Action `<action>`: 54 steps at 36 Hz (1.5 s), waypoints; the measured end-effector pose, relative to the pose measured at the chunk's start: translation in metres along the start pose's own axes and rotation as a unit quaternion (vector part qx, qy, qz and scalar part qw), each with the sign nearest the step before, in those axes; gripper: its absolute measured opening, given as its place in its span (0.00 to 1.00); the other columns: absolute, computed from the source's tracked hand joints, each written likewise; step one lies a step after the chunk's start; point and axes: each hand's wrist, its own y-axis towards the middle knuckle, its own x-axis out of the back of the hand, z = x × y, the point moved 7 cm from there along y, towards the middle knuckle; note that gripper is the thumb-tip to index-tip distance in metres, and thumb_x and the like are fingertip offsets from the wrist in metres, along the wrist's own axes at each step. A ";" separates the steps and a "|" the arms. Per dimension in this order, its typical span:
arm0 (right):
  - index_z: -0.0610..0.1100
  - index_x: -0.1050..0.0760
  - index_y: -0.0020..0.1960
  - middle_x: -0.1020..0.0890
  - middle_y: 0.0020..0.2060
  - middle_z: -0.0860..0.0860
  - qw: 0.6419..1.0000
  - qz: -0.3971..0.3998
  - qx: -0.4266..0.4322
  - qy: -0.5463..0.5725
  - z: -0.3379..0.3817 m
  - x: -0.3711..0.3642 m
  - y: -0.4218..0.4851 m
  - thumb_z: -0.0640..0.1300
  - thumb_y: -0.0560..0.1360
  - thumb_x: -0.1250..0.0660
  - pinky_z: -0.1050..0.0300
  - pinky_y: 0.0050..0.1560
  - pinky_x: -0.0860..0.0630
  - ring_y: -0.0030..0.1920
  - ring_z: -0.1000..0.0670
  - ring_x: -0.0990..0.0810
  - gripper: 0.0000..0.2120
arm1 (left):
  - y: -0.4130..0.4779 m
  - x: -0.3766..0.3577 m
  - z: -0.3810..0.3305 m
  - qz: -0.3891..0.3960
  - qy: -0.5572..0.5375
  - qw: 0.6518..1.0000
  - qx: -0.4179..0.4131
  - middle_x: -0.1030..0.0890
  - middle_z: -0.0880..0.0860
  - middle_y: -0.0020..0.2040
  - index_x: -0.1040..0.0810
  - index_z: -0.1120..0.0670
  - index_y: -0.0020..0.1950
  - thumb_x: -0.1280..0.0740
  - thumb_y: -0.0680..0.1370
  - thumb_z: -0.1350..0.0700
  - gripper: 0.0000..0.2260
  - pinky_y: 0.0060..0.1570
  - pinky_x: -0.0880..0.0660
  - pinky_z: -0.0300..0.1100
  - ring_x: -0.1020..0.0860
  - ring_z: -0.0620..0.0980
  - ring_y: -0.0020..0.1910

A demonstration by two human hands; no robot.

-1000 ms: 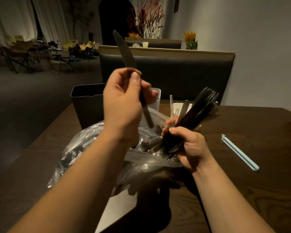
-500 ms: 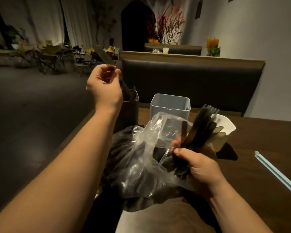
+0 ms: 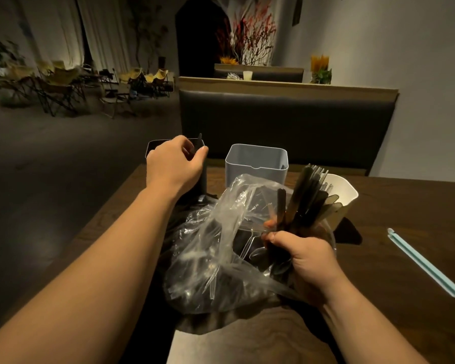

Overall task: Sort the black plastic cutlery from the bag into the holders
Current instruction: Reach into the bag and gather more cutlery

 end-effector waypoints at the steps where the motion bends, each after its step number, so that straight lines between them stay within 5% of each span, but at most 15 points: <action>1: 0.43 0.16 0.48 0.14 0.34 0.51 1.000 -0.001 0.000 0.009 0.000 -0.001 0.000 0.31 0.75 0.32 0.67 0.34 0.22 0.34 0.57 0.15 0.10 | 0.000 -0.001 0.000 0.009 -0.006 1.000 -0.010 0.20 0.47 0.42 0.20 0.51 0.48 0.34 0.78 0.38 0.16 0.54 0.24 0.53 0.21 0.51 0.44; 6: 0.39 0.16 0.47 0.14 0.34 0.47 0.999 -0.011 -0.001 0.051 0.004 0.003 -0.001 0.29 0.75 0.34 0.62 0.32 0.20 0.34 0.52 0.15 0.10 | -0.003 -0.006 -0.015 0.044 -0.021 0.996 -0.081 0.17 0.47 0.42 0.16 0.52 0.46 0.30 0.76 0.40 0.15 0.47 0.24 0.46 0.21 0.47 0.44; 16: 0.43 0.13 0.35 0.14 0.38 0.45 0.997 -0.006 0.004 0.071 0.018 0.020 -0.003 0.30 0.74 0.32 0.50 0.49 0.19 0.43 0.47 0.15 0.15 | 0.005 -0.014 -0.023 0.094 -0.063 0.988 -0.108 0.16 0.48 0.45 0.15 0.52 0.50 0.26 0.77 0.54 0.04 0.48 0.24 0.41 0.19 0.47 0.46; 22: 0.41 0.15 0.37 0.16 0.35 0.46 0.999 -0.006 0.020 0.033 0.034 0.046 -0.005 0.28 0.72 0.33 0.60 0.39 0.20 0.38 0.51 0.16 0.13 | 0.013 -0.011 -0.019 0.091 -0.086 0.987 -0.098 0.16 0.51 0.45 0.15 0.53 0.50 0.27 0.78 0.54 0.04 0.45 0.26 0.38 0.19 0.48 0.45; 27: 0.40 0.16 0.34 0.19 0.34 0.44 0.999 -0.005 0.018 0.051 0.037 0.058 -0.002 0.26 0.71 0.35 0.53 0.46 0.24 0.39 0.46 0.21 0.14 | 0.018 -0.015 -0.014 0.127 -0.060 0.987 -0.078 0.16 0.51 0.46 0.15 0.52 0.53 0.28 0.78 0.51 0.07 0.44 0.26 0.41 0.19 0.48 0.46; 37: 0.38 0.17 0.37 0.20 0.33 0.43 0.986 0.086 0.014 0.141 0.044 0.055 -0.009 0.30 0.65 0.35 0.54 0.45 0.22 0.35 0.48 0.20 0.09 | 0.009 -0.004 -0.014 0.046 -0.100 0.992 -0.061 0.17 0.51 0.54 0.18 0.52 0.59 0.30 0.79 0.50 0.11 0.56 0.21 0.51 0.19 0.51 0.54; 40: 0.38 0.17 0.39 0.21 0.34 0.43 0.980 0.105 0.010 0.171 0.044 0.058 -0.009 0.32 0.64 0.33 0.51 0.48 0.23 0.37 0.46 0.21 0.07 | -0.007 0.030 -0.045 -0.017 -0.231 0.972 -0.046 0.18 0.49 0.51 0.19 0.52 0.58 0.32 0.80 0.53 0.08 0.57 0.21 0.49 0.20 0.44 0.52; 43: 0.39 0.17 0.41 0.21 0.36 0.43 0.972 0.147 0.000 0.182 0.044 0.058 -0.009 0.34 0.62 0.29 0.52 0.47 0.22 0.39 0.45 0.20 0.08 | -0.047 0.076 -0.115 -0.037 -0.378 0.915 -0.134 0.21 0.49 0.46 0.23 0.50 0.50 0.33 0.79 0.60 0.05 0.50 0.22 0.42 0.22 0.45 0.47; 46: 0.39 0.19 0.45 0.21 0.37 0.43 0.964 0.178 0.002 0.199 0.043 0.058 -0.007 0.35 0.64 0.29 0.51 0.49 0.22 0.40 0.45 0.21 0.10 | -0.098 0.082 -0.180 0.082 -0.521 0.826 -0.199 0.22 0.57 0.45 0.25 0.55 0.50 0.34 0.75 0.66 0.08 0.44 0.24 0.43 0.23 0.55 0.46; 48: 0.39 0.21 0.47 0.22 0.38 0.43 0.950 0.203 0.005 0.236 0.043 0.055 -0.005 0.36 0.61 0.24 0.51 0.48 0.21 0.41 0.45 0.22 0.14 | -0.123 0.060 -0.193 0.141 -0.572 0.793 -0.155 0.23 0.58 0.48 0.26 0.57 0.52 0.37 0.71 0.70 0.13 0.45 0.24 0.42 0.22 0.53 0.48; 51: 0.39 0.21 0.48 0.22 0.40 0.43 0.936 0.204 -0.016 0.285 0.038 0.054 -0.001 0.37 0.61 0.22 0.49 0.53 0.22 0.43 0.45 0.22 0.17 | -0.151 0.015 -0.179 0.167 -0.605 0.778 -0.033 0.22 0.57 0.54 0.26 0.55 0.55 0.37 0.66 0.70 0.19 0.50 0.21 0.42 0.21 0.51 0.53; 54: 0.38 0.21 0.48 0.21 0.39 0.43 0.941 0.169 -0.029 0.292 0.034 0.055 0.000 0.36 0.67 0.30 0.48 0.54 0.22 0.42 0.45 0.21 0.10 | -0.171 -0.023 -0.166 0.193 -0.538 0.821 0.000 0.22 0.53 0.61 0.27 0.48 0.62 0.28 0.67 0.58 0.25 0.63 0.24 0.51 0.22 0.50 0.63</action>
